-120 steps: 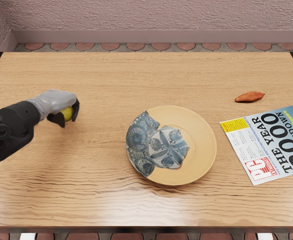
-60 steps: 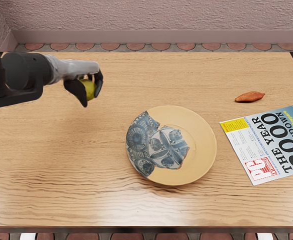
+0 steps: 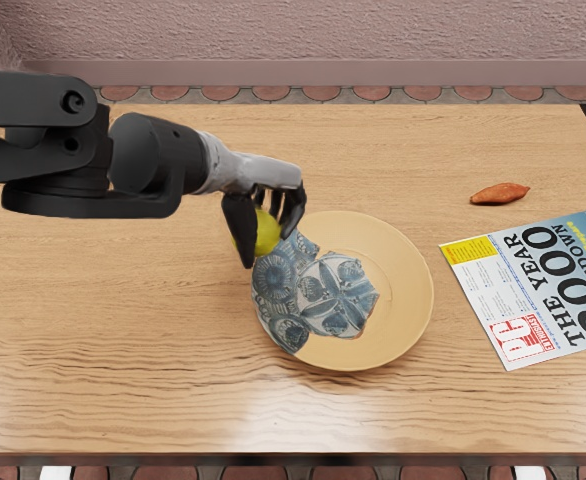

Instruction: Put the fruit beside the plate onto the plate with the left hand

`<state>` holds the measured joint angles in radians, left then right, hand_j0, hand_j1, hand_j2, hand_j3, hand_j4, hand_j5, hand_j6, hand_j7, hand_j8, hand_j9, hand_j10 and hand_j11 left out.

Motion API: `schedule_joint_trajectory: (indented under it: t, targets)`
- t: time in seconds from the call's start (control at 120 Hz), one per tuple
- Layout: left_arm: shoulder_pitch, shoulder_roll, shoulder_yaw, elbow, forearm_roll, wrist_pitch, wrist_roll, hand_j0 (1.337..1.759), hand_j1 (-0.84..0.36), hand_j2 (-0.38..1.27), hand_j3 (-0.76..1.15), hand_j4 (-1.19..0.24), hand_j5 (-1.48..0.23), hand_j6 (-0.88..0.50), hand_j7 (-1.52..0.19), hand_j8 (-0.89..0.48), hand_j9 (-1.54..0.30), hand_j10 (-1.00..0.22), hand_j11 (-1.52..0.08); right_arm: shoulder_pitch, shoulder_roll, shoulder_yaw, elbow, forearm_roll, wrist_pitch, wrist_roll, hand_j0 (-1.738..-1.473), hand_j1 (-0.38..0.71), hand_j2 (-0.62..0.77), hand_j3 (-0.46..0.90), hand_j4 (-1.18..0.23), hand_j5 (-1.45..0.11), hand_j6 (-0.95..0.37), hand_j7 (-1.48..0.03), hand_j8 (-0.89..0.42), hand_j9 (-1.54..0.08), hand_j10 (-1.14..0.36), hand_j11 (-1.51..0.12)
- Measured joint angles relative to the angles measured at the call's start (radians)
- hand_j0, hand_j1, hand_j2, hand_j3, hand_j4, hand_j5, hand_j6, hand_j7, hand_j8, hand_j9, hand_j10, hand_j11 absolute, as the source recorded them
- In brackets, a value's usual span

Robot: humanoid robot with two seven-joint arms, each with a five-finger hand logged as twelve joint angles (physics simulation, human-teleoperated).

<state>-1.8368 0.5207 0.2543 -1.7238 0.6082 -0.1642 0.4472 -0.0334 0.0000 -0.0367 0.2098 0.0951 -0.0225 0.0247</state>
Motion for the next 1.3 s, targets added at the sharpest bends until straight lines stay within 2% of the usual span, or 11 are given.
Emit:
schedule_joint_trajectory:
  t: [0.058,0.083,0.2,0.308,0.367,0.608,0.825,0.95,1.108,1.2,1.3]
  targets:
    - [-0.004,-0.032,-0.003,0.0,-0.008,0.001,0.0,1.643,-0.23,0.35,0.0,-0.81,-1.28,-0.49,-1.22,-0.33,-1.19,-0.5,-1.18,0.0,0.0,0.0,0.0,0.0,0.0,0.0,-1.658,-0.31,-0.01,0.0,-0.03,-0.04,-0.03,-0.04,-0.03,-0.04,-0.03,-0.04]
    - [-0.004,-0.044,-0.005,0.001,-0.011,0.001,0.0,1.643,-0.19,0.23,0.0,-0.81,-1.28,-0.49,-1.22,-0.33,-1.19,-0.5,-1.18,0.0,0.0,0.0,0.0,0.0,0.0,0.0,-1.658,-0.31,-0.01,0.0,-0.03,-0.04,-0.03,-0.04,-0.03,-0.04,-0.03,-0.04]
    - [-0.002,-0.079,-0.012,0.004,-0.017,0.004,0.001,1.648,-0.26,0.52,0.0,-0.82,-1.25,-0.54,-1.2,-0.39,-1.17,-0.54,-1.17,0.0,0.0,0.0,0.0,0.0,0.0,0.0,-1.658,-0.31,-0.01,0.0,-0.03,-0.04,-0.03,-0.04,-0.03,-0.04,-0.03,-0.04]
    - [0.011,-0.116,-0.014,0.018,-0.021,0.014,0.001,1.65,-0.28,0.66,0.0,-0.83,-1.21,-0.61,-1.17,-0.43,-1.16,-0.59,-1.16,0.0,0.0,0.0,0.0,0.0,0.0,0.0,-1.658,-0.31,-0.01,0.0,-0.03,-0.04,-0.03,-0.04,-0.03,-0.04,-0.03,-0.04]
    - [0.019,-0.127,-0.015,0.027,-0.022,0.025,0.001,1.652,-0.29,0.66,0.0,-0.79,-1.14,-0.62,-1.1,-0.45,-1.09,-0.6,-1.1,0.0,0.0,0.0,0.0,0.0,0.0,0.0,-1.658,-0.31,-0.01,0.0,-0.03,-0.04,-0.03,-0.04,-0.03,-0.04,-0.03,-0.04]
    - [0.034,-0.152,-0.01,0.054,-0.024,0.044,0.001,1.656,-0.21,0.28,0.0,-0.55,-0.75,-0.5,-0.74,-0.42,-0.73,-0.48,-0.73,0.0,0.0,0.0,0.0,0.0,0.0,0.0,-1.658,-0.31,-0.01,0.0,-0.03,-0.04,-0.03,-0.04,-0.03,-0.04,-0.03,-0.04]
    - [0.055,-0.145,-0.012,0.062,-0.057,0.044,0.0,1.657,-0.09,0.14,0.0,-0.39,-0.53,-0.38,-0.52,-0.35,-0.52,-0.37,-0.52,0.0,0.0,0.0,0.0,0.0,0.0,0.0,-1.658,-0.31,-0.01,0.0,-0.03,-0.04,-0.03,-0.04,-0.03,-0.04,-0.03,-0.04]
    - [0.086,-0.058,-0.058,0.067,-0.128,0.033,-0.002,1.658,-0.03,0.1,0.0,-0.33,-0.43,-0.32,-0.43,-0.31,-0.43,-0.32,-0.43,0.0,0.0,0.0,0.0,0.0,0.0,0.0,-1.658,-0.31,-0.01,0.0,-0.03,-0.04,-0.03,-0.04,-0.03,-0.04,-0.03,-0.04]
    - [0.198,0.086,-0.218,0.115,-0.302,-0.173,-0.003,1.658,0.02,0.07,0.0,-0.29,-0.37,-0.28,-0.37,-0.27,-0.37,-0.28,-0.37,0.0,0.0,0.0,0.0,0.0,0.0,0.0,-1.658,-0.31,-0.01,0.0,-0.03,-0.04,-0.03,-0.04,-0.03,-0.04,-0.03,-0.04]
    - [0.27,0.115,-0.309,0.172,-0.391,-0.326,-0.003,1.658,0.03,0.06,0.0,-0.27,-0.35,-0.27,-0.35,-0.27,-0.35,-0.27,-0.35,0.0,0.0,0.0,0.0,0.0,0.0,0.0,-1.658,-0.31,-0.01,0.0,-0.03,-0.04,-0.03,-0.04,-0.03,-0.04,-0.03,-0.04]
    - [0.352,0.119,-0.401,0.221,-0.438,-0.401,-0.003,1.658,0.04,0.06,0.0,-0.26,-0.34,-0.26,-0.34,-0.26,-0.34,-0.26,-0.34,0.0,0.0,0.0,0.0,0.0,0.0,0.0,-1.658,-0.31,-0.01,0.0,-0.03,-0.04,-0.03,-0.04,-0.03,-0.04,-0.03,-0.04]
